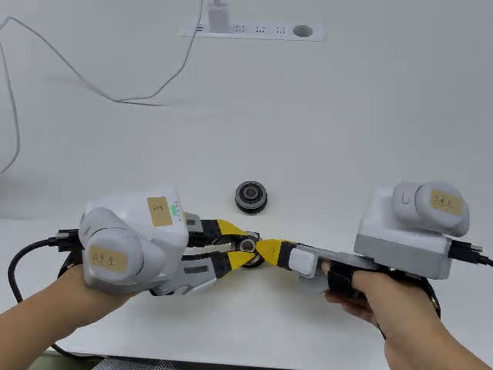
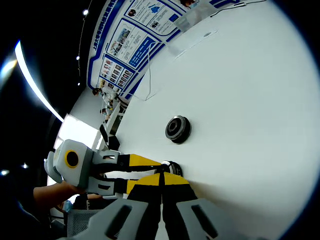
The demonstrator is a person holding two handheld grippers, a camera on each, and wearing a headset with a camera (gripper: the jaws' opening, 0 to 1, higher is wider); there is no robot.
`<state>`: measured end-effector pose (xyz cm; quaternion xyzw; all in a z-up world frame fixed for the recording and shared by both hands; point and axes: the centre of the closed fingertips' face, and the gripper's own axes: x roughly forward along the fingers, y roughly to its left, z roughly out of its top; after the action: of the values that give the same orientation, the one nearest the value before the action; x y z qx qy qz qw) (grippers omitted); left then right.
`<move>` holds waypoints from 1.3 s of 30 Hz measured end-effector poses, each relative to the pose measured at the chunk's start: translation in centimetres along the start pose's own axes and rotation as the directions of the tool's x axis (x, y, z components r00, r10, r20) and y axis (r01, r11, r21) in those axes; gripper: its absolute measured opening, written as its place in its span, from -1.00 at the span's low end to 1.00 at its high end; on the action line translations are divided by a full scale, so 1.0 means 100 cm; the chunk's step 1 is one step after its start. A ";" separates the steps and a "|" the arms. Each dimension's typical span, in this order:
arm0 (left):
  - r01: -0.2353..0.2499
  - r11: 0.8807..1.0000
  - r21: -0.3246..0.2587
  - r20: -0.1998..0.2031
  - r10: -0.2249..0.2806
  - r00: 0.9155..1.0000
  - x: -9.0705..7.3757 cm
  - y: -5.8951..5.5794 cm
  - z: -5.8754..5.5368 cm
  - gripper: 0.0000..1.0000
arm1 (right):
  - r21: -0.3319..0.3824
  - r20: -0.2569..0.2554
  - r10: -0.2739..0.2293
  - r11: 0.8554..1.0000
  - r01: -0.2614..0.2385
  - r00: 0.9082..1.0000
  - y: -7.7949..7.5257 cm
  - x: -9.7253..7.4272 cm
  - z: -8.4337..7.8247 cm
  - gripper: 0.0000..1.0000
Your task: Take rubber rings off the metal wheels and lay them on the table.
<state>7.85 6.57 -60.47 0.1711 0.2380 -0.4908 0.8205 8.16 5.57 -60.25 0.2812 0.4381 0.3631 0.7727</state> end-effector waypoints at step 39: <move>-0.018 1.000 -0.014 -0.027 0.018 0.999 0.000 0.000 0.001 -0.74 | 0.025 0.019 0.023 0.999 -0.023 1.000 0.008 -0.001 0.002 -0.99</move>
<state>7.86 6.48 -60.41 0.1739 0.2511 -0.4793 0.8228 8.03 5.92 -59.51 0.2993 0.4322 0.3637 0.7690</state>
